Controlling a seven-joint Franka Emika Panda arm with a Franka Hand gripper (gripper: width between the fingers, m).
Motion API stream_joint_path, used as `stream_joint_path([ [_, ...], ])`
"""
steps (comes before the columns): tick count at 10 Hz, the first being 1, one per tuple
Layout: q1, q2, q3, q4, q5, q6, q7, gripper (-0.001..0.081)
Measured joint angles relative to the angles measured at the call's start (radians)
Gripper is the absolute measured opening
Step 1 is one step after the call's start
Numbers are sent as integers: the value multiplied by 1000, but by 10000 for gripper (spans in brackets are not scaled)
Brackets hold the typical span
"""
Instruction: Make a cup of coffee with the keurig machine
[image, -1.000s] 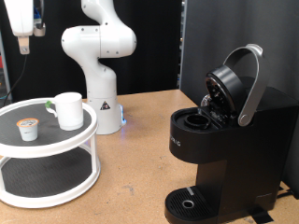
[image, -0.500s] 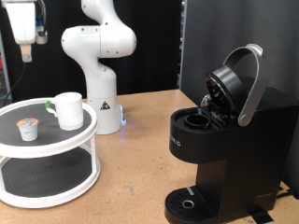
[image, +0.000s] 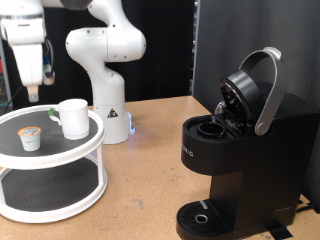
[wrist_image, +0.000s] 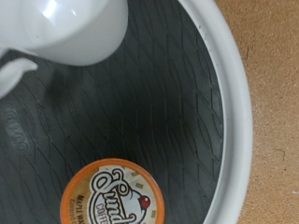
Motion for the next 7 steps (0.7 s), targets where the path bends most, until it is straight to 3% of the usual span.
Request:
stream_joint_path([
  [3, -15, 67, -21, -73, -26, 157, 3, 803],
  [7, -30, 149, -37, -117, -36, 301, 1, 803],
])
